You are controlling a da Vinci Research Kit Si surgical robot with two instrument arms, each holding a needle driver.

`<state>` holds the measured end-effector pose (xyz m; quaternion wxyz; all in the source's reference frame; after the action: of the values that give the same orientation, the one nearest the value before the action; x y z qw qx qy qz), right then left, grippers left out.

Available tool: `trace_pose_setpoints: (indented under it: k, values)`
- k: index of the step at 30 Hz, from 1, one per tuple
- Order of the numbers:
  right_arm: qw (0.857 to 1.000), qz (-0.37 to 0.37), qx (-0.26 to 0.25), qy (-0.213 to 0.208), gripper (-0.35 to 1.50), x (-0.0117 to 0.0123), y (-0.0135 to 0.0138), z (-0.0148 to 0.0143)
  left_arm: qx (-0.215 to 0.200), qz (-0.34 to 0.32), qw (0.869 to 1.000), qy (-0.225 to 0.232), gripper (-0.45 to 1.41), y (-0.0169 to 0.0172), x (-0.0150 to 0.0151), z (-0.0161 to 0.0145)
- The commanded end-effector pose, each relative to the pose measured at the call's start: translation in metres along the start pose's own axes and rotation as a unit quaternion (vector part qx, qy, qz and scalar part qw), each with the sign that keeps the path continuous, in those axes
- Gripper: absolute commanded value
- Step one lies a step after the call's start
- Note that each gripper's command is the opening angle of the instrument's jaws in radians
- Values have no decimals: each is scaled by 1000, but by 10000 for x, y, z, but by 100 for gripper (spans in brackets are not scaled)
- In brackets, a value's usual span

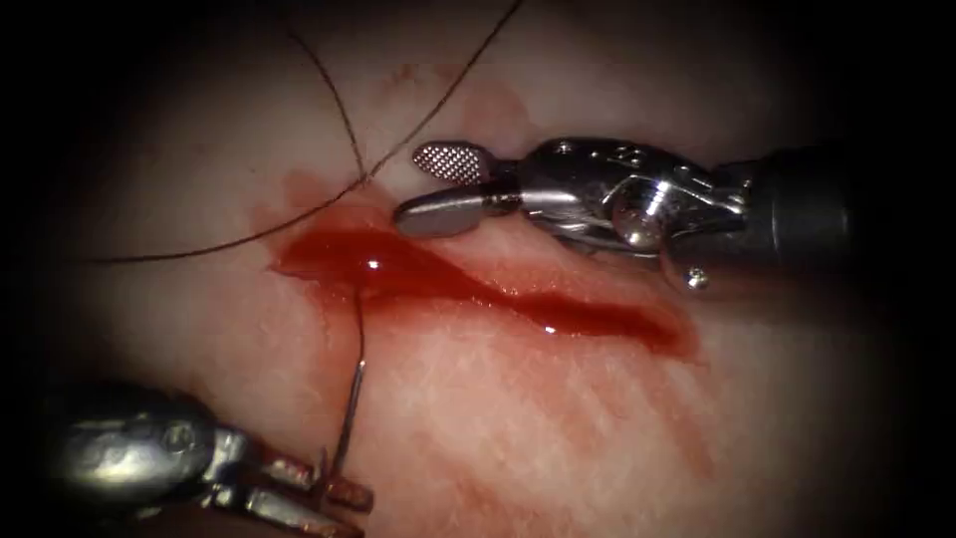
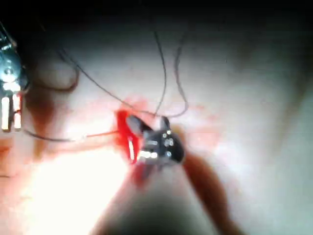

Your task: Wound Closure

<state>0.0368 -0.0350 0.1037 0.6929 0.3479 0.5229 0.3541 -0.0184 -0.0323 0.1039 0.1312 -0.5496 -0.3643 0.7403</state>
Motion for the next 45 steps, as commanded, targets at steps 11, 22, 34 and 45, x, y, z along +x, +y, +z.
trace_pose_setpoints:
  k: [11,22,34,45]
  values:
    - [999,10,37,-18,79,-22,-39,-55,80,89,993,14,-45,-12,47,-24]
    - [998,19,56,-19,78,-32,-87,-73,221,220,950,3,-45,-23,107,-58]
    - [994,90,56,25,68,-3,-80,-66,215,289,931,-57,-45,-27,88,-21]
    - [983,169,57,40,44,5,-66,-70,185,373,902,-109,-45,-32,51,22]
